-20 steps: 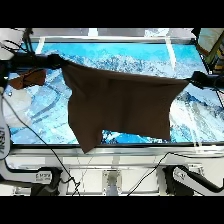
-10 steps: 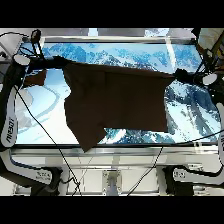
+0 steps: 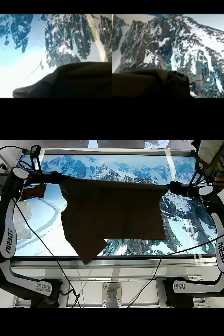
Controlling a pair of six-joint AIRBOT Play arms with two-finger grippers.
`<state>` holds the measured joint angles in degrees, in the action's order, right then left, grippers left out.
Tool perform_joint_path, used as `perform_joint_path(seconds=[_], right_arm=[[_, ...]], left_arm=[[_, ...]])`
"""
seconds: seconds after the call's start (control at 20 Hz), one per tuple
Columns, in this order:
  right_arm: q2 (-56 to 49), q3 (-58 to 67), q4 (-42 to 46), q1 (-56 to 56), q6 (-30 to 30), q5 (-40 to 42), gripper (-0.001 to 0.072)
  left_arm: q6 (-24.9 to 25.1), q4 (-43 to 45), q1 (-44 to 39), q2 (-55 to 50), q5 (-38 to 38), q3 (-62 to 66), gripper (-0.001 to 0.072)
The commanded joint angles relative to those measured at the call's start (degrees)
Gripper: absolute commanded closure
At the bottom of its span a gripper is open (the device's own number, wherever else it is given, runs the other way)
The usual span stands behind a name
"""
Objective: Fold the shirts.
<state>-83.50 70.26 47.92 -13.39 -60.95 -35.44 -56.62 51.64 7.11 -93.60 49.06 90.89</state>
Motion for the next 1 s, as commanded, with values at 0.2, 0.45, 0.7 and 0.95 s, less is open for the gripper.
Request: perform_joint_path(seconds=[0.2, 0.45, 0.7, 0.95], right_arm=[[-0.24, 0.22, 6.71, -0.04, -0.09, -9.05, 0.069], [-0.9, 0.22, 8.46, -1.2, -1.77, -14.84, 0.069], [-5.51, 0.22, 3.45, -0.24, -2.47, -18.67, 0.0689], [-8.59, 0.22, 5.84, 0.92, -6.4, -19.12, 0.0688]], left_arm=[[-3.02, 8.11, 2.51, -0.04, 17.97, -0.92, 0.0697], [-6.67, 7.93, 5.38, -0.04, 20.65, -6.14, 0.0697], [-6.54, -0.68, 5.31, -0.04, 15.89, -16.46, 0.0696], [-6.6, -3.91, 5.25, -0.04, 11.34, -21.92, 0.0696]])
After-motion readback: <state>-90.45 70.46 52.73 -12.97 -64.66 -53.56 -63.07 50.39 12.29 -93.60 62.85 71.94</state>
